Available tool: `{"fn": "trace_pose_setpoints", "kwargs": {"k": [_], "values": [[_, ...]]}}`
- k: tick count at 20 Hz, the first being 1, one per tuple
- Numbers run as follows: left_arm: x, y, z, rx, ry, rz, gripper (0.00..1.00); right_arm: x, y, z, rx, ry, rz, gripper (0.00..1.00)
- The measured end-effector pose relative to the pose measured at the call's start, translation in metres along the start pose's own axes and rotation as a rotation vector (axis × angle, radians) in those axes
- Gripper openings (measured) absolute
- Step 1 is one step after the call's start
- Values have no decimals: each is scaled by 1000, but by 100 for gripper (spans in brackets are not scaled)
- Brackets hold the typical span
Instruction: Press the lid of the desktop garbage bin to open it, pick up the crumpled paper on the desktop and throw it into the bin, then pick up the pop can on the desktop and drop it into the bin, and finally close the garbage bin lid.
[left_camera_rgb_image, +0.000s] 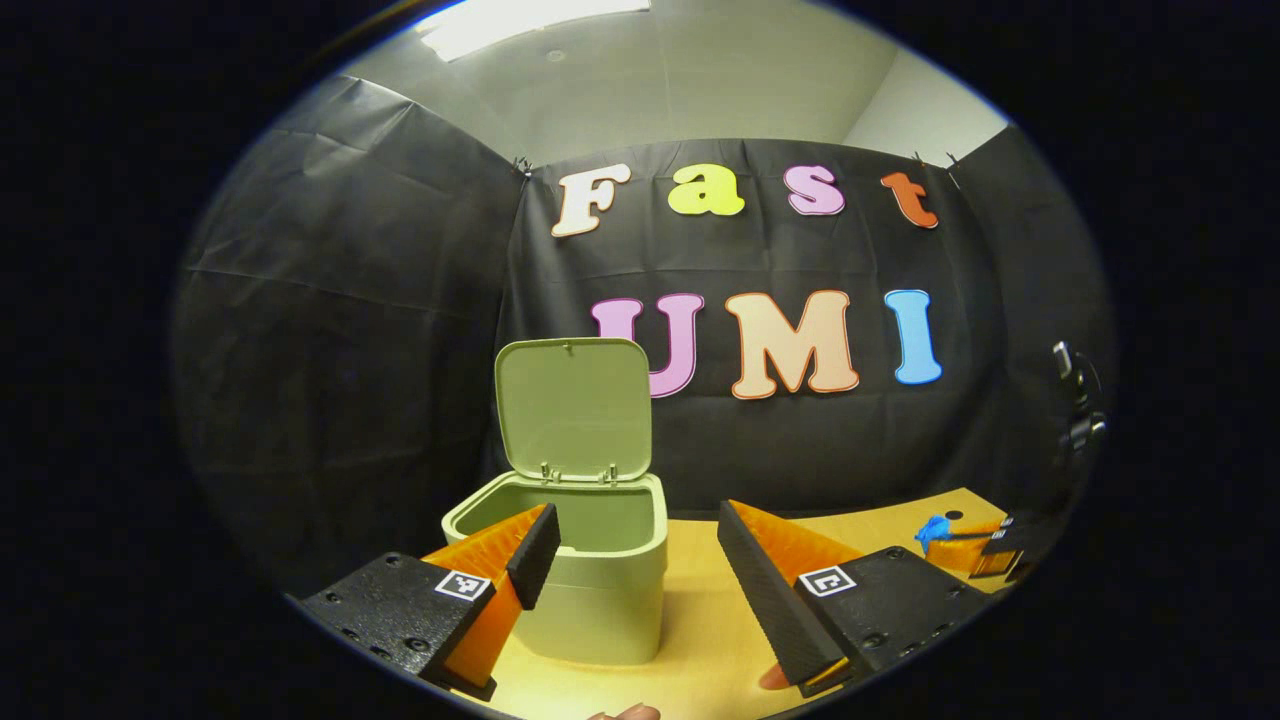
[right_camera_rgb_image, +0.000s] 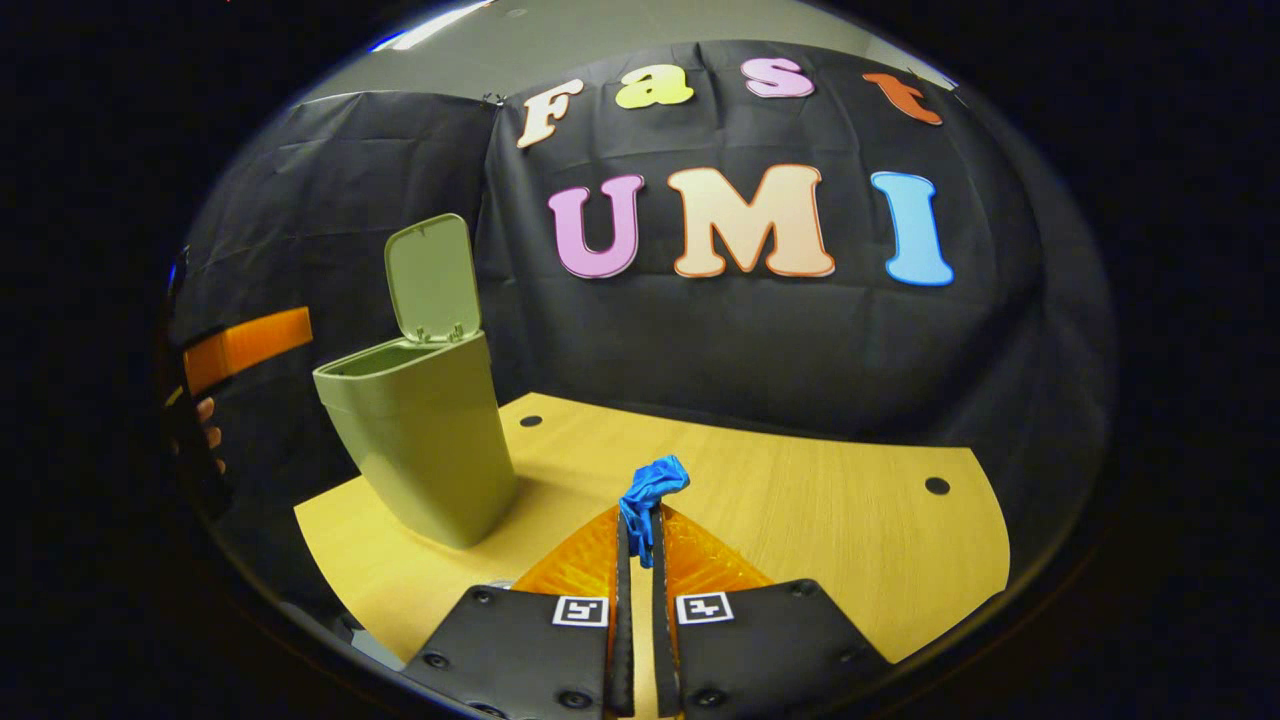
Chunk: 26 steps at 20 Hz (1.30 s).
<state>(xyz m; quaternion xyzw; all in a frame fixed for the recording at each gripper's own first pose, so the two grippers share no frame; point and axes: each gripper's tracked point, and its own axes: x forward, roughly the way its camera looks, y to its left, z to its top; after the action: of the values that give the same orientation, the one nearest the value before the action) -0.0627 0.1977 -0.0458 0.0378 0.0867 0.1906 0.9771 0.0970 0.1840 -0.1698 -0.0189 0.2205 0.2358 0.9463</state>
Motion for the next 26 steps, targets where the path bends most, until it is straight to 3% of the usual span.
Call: {"fn": "trace_pose_setpoints", "kwargs": {"k": [3,8,9,16,22,23,26], "values": [[6,20,-5,-9,4,-5,99,13,36,39,-3,-62,35,10],[8,63,-13,15,5,4,95,41,102,84,-44,-137,87,10],[8,71,-16,16,12,6,99,47,117,88,-45,-142,103,10],[-1,116,-38,43,54,21,95,92,214,110,-82,-160,223,10],[-7,133,-52,27,83,20,96,123,277,105,-91,-115,325,11],[-7,133,-53,26,86,20,96,123,279,104,-102,-116,327,23],[-7,124,-55,22,86,5,96,116,274,109,-149,-161,305,100]]}}
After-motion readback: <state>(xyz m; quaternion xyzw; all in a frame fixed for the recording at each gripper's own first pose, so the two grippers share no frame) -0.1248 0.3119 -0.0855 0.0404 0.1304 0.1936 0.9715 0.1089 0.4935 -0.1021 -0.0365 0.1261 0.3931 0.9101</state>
